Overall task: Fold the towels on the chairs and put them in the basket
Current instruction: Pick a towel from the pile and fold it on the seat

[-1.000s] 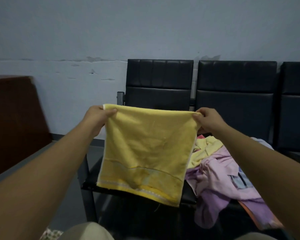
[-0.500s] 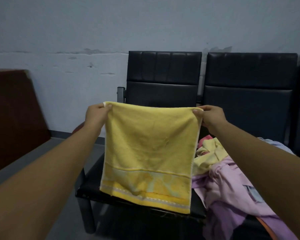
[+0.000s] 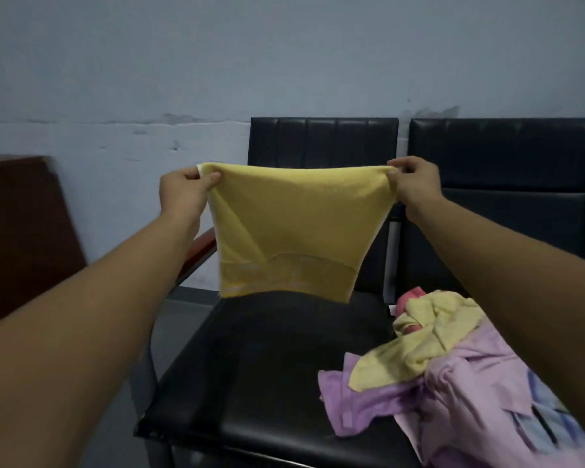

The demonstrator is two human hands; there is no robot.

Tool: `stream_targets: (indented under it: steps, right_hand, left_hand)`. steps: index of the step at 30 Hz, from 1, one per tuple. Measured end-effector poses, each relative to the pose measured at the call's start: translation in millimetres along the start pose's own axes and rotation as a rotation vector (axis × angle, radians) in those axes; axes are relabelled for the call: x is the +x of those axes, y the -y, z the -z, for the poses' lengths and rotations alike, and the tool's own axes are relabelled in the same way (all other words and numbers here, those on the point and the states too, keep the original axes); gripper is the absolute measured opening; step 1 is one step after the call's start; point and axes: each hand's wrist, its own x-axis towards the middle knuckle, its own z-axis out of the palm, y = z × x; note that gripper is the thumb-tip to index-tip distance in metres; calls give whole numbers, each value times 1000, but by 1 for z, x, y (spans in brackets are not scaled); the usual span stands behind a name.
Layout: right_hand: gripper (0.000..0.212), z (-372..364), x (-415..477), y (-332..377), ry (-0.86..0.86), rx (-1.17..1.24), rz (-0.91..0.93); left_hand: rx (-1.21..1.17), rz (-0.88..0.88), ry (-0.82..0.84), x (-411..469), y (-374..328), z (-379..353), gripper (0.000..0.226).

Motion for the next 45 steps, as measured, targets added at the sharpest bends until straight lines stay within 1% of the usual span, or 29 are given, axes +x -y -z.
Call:
stream_targets:
  steps: [3, 6, 9, 11, 13, 14, 15, 16, 17, 18, 19, 21, 24, 25, 28, 29, 31, 34, 40, 43, 45]
  right_hand:
    - [18, 8, -25, -10, 18, 35, -41]
    - [16, 16, -66, -40, 73, 37, -152]
    - [18, 20, -119, -85, 121, 9, -233]
    - [18, 23, -150, -115, 169, -4, -340]
    - [19, 28, -172, -140, 308, -24, -451]
    - [20, 32, -182, -149, 410, -77, -471]
    - [23, 36, -188, -157, 510, -185, -449]
    - [27, 39, -194, -161, 582, -320, -385]
    - [29, 41, -198, -164, 610, -448, -300]
    - [28, 42, -202, -166, 600, -528, -215]
    - [23, 43, -205, -166, 569, -545, -152]
    - [14, 44, -209, -166, 511, -470, -100]
    - [7, 46, -208, -165, 435, -208, -196]
    - [6, 46, -209, -163, 425, -140, -235]
    - [9, 43, -210, -153, 452, -68, -354]
    - [9, 41, -209, -151, 466, -72, -381]
    - [10, 39, -207, -149, 508, -106, -420]
    - [12, 32, -201, -155, 580, -214, -409]
    - [21, -5, -176, -180, 474, -372, -318]
    - [30, -32, -152, -198, 446, -395, -281]
    - [31, -51, -138, -210, 426, -423, -264]
  left_hand:
    - [3, 31, 24, -31, 7, 11, 15]
    - [10, 153, 60, -74, 41, 30, 12]
    - [192, 199, 138, -116, 90, 55, 21]
    - [230, 236, 194, -144, 121, 71, 30]
    - [251, 273, 281, -171, 144, 86, 33]
    - [281, 276, 324, -180, 153, 93, 31]
    - [329, 269, 366, -185, 160, 100, 28]
    - [393, 253, 408, -186, 166, 106, 22]
    - [471, 231, 445, -188, 169, 113, 15]
    - [523, 207, 475, -189, 172, 118, 11]
    - [542, 192, 490, -191, 173, 123, 8]
    - [476, 191, 500, -195, 171, 129, 4]
    - [385, 212, 513, -200, 161, 127, 21]
    - [371, 225, 530, -200, 160, 126, 22]
    - [362, 224, 570, -193, 159, 125, 25]
    - [368, 231, 577, -190, 159, 126, 26]
    - [388, 238, 564, -185, 160, 126, 21]
    - [453, 226, 480, -177, 173, 123, 21]
    - [556, 262, 387, -148, 201, 99, 18]
    - [563, 269, 291, -132, 208, 76, 19]
    - [572, 295, 232, -122, 221, 63, 16]
